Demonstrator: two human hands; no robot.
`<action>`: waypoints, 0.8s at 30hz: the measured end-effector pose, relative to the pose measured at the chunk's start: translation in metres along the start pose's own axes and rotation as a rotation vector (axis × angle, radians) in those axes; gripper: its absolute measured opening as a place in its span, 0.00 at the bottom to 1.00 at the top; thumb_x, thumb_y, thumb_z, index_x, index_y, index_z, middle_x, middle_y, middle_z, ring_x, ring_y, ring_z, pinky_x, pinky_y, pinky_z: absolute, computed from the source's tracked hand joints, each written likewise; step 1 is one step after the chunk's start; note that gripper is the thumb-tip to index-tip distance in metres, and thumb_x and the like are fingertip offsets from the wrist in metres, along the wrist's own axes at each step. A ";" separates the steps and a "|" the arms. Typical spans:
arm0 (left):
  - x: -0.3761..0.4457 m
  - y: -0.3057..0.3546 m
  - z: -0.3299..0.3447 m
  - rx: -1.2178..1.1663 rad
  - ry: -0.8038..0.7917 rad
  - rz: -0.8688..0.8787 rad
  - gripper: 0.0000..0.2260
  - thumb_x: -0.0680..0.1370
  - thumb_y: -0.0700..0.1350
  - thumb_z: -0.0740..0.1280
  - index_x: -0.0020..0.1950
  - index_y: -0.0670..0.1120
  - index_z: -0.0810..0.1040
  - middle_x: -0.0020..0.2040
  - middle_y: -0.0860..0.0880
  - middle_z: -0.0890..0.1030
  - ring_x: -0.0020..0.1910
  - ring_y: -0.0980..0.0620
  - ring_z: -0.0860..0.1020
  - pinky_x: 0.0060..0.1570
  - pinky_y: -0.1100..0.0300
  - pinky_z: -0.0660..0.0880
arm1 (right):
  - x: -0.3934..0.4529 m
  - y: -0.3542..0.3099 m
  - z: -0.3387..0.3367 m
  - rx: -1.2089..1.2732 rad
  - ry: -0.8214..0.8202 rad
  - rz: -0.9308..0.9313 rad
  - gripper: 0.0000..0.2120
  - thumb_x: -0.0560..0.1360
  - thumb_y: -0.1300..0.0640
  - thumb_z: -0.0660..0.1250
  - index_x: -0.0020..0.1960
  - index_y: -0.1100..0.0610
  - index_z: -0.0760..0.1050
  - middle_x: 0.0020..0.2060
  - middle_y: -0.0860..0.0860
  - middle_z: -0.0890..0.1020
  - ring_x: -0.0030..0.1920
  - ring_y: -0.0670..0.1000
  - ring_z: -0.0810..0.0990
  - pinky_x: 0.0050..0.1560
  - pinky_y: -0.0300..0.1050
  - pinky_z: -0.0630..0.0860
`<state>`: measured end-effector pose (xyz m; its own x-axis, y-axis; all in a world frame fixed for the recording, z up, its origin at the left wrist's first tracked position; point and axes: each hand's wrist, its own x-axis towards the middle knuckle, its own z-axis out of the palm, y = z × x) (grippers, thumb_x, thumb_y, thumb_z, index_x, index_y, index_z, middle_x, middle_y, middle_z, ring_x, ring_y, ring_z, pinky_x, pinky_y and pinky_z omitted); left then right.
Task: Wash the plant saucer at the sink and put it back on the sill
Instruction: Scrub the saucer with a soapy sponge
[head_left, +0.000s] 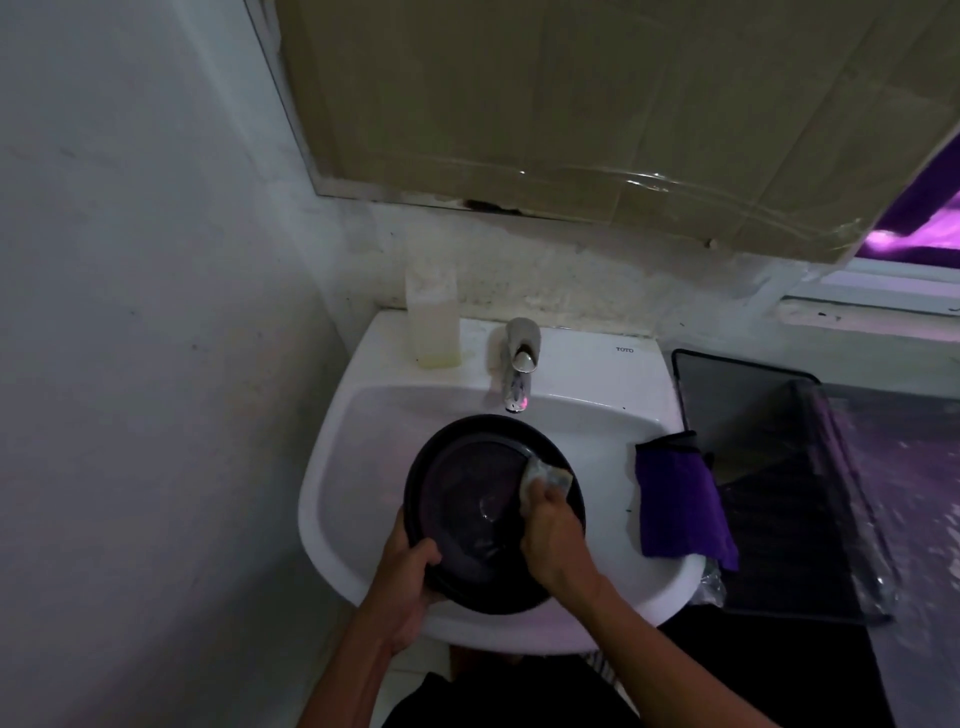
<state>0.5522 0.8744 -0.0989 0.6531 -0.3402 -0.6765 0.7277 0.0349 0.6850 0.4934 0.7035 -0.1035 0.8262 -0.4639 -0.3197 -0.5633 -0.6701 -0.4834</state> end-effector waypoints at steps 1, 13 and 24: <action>-0.001 0.000 0.002 -0.008 0.006 -0.001 0.30 0.70 0.27 0.56 0.60 0.57 0.77 0.53 0.48 0.84 0.50 0.45 0.80 0.36 0.52 0.80 | -0.001 -0.004 0.002 0.017 0.004 -0.020 0.23 0.72 0.68 0.58 0.68 0.64 0.63 0.63 0.63 0.70 0.56 0.63 0.77 0.54 0.50 0.72; -0.006 -0.017 0.010 -0.040 -0.017 0.013 0.29 0.72 0.27 0.57 0.63 0.54 0.78 0.55 0.46 0.85 0.49 0.48 0.84 0.39 0.56 0.81 | 0.019 -0.021 0.013 -0.009 0.022 -0.142 0.25 0.73 0.66 0.60 0.69 0.65 0.64 0.63 0.63 0.72 0.59 0.63 0.76 0.57 0.50 0.72; -0.034 -0.009 0.031 0.056 -0.059 0.083 0.29 0.69 0.30 0.61 0.63 0.58 0.76 0.55 0.48 0.84 0.54 0.45 0.80 0.46 0.51 0.80 | 0.015 0.002 -0.016 0.092 0.040 -0.106 0.22 0.76 0.69 0.55 0.70 0.66 0.63 0.63 0.66 0.71 0.59 0.65 0.75 0.56 0.52 0.71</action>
<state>0.5166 0.8564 -0.0738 0.6959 -0.3928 -0.6012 0.6578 0.0128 0.7531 0.5045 0.6859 -0.0962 0.8787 -0.4177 -0.2310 -0.4684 -0.6615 -0.5856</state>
